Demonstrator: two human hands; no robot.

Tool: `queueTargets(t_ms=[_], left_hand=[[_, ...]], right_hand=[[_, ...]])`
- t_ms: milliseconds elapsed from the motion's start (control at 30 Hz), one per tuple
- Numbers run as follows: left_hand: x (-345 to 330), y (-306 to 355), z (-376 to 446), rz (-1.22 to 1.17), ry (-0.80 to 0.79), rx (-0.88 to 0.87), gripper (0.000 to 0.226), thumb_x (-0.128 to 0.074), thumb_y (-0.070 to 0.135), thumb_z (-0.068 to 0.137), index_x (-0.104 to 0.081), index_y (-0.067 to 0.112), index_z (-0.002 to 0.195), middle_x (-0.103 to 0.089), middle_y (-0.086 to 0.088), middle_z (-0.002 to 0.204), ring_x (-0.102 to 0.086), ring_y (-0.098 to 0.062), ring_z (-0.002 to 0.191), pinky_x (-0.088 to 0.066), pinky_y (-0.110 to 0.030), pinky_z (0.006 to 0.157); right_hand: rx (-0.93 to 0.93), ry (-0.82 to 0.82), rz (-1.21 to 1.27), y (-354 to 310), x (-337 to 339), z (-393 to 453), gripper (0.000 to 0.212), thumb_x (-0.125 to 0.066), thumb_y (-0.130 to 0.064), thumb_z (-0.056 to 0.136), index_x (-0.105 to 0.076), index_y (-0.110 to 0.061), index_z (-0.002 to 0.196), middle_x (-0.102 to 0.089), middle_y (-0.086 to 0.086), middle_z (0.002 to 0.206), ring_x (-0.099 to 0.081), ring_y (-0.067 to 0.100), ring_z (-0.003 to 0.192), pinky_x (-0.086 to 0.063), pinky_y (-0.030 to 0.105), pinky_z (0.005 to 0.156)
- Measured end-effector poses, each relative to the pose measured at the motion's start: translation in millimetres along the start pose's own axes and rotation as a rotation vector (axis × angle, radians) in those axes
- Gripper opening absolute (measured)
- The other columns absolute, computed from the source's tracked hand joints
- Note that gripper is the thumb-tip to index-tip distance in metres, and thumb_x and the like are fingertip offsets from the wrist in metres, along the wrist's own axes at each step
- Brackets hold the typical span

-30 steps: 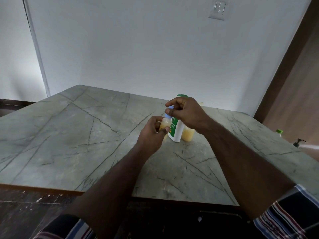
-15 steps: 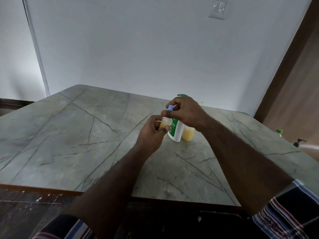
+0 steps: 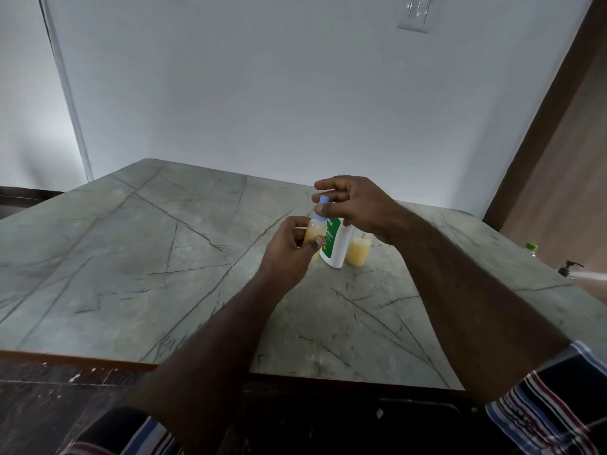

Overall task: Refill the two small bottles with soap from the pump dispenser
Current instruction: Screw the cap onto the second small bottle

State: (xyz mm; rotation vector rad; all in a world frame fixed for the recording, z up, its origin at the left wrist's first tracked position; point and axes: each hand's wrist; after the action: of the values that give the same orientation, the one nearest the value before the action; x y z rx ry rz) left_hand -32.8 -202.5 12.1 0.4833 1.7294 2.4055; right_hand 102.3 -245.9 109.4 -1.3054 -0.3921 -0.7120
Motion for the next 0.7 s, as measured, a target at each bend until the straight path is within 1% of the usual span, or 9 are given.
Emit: queueTargets(t_ms=[100,200,267,367,467,533,600,633,700], left_hand=[[-1.3,-0.8,0.6,0.011,0.017,-0.013,0.035,-0.066,0.025,0.094,-0.051,0.022,0.126,-0.064,0.001,0.126,-0.061,-0.012,0.102,-0.052,-0.027,0.079],[-1.4,-1.2,0.0,0.014,0.020,-0.016,0.036,-0.067,0.026,0.094,-0.051,0.023,0.126,-0.063,0.003,0.125,-0.059,-0.010,0.101,-0.049,-0.024,0.076],[-1.5,-1.5,-0.2,0.002,0.017,-0.019,0.034,-0.066,0.026,0.095,-0.051,0.024,0.125,-0.062,0.004,0.124,-0.059,-0.011,0.102,-0.049,-0.026,0.079],[0.0,-1.8,0.4,-0.016,0.013,-0.017,0.032,-0.067,0.025,0.094,-0.051,0.024,0.122,-0.063,0.005,0.118,-0.061,-0.012,0.102,-0.051,-0.028,0.080],[-0.9,-1.8,1.9,-0.010,0.026,-0.022,0.031,-0.067,0.025,0.094,-0.052,0.024,0.121,-0.062,0.008,0.114,-0.062,-0.013,0.101,-0.052,-0.027,0.079],[-1.5,-2.2,2.0,-0.007,0.038,-0.031,0.030,-0.068,0.026,0.093,-0.052,0.026,0.118,-0.061,0.009,0.111,-0.062,-0.011,0.098,-0.051,-0.024,0.075],[-0.7,-2.3,1.5,-0.016,0.035,-0.042,0.029,-0.069,0.026,0.093,-0.051,0.028,0.116,-0.061,0.010,0.110,-0.062,-0.009,0.097,-0.050,-0.022,0.072],[-0.5,-1.8,1.2,-0.015,0.030,-0.044,0.030,-0.068,0.026,0.093,-0.051,0.027,0.118,-0.060,0.011,0.111,-0.062,-0.010,0.098,-0.049,-0.022,0.072],[0.0,-0.5,0.5,-0.007,0.024,-0.040,0.033,-0.067,0.025,0.094,-0.052,0.023,0.123,-0.059,0.011,0.112,-0.060,-0.011,0.100,-0.047,-0.020,0.071]], right_hand=[[0.032,0.058,-0.014,3.2,-1.3,-0.5,0.040,-0.074,-0.018,0.084,-0.065,-0.014,0.122,-0.073,0.002,0.107,-0.068,0.015,0.096,-0.043,0.019,0.067],[0.045,0.139,-0.122,5.1,-8.6,1.1,0.045,-0.080,-0.037,0.075,-0.068,-0.017,0.114,-0.069,-0.004,0.095,-0.066,0.013,0.088,-0.051,0.028,0.074],[0.033,0.129,-0.113,2.7,-10.1,0.3,0.053,-0.077,-0.043,0.077,-0.063,-0.018,0.121,-0.066,-0.005,0.100,-0.063,0.010,0.090,-0.052,0.030,0.080],[-0.001,0.011,0.032,-1.9,-2.2,-2.2,0.052,-0.069,-0.025,0.088,-0.052,-0.018,0.136,-0.067,-0.003,0.119,-0.064,0.010,0.102,-0.050,0.027,0.080],[0.020,0.023,0.028,-1.7,2.1,-3.1,0.049,-0.067,-0.008,0.087,-0.056,-0.017,0.134,-0.073,0.000,0.108,-0.068,0.009,0.094,-0.049,0.026,0.078],[0.028,0.088,0.007,-0.9,-1.0,-2.5,0.046,-0.073,-0.014,0.084,-0.061,-0.017,0.128,-0.075,0.001,0.095,-0.068,0.010,0.085,-0.048,0.029,0.078],[0.025,0.113,-0.024,-1.8,-5.2,-2.2,0.050,-0.079,-0.026,0.079,-0.062,-0.019,0.126,-0.074,0.000,0.088,-0.068,0.015,0.087,-0.051,0.034,0.080],[0.019,0.099,-0.037,-2.7,-6.5,-2.6,0.055,-0.079,-0.029,0.078,-0.059,-0.020,0.129,-0.072,0.000,0.091,-0.068,0.017,0.091,-0.053,0.037,0.084],[0.005,0.042,-0.030,-5.6,-7.0,-3.6,0.064,-0.077,-0.026,0.082,-0.049,-0.021,0.139,-0.067,0.005,0.117,-0.064,0.022,0.105,-0.052,0.042,0.094]])
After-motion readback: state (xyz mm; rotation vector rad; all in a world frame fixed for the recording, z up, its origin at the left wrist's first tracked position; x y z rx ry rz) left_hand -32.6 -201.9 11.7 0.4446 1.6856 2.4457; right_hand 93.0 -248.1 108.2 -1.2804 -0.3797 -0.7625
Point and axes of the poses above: each hand's wrist, its own z-axis towards the middle knuckle, its own x-axis out of the back of the hand, y = z × x
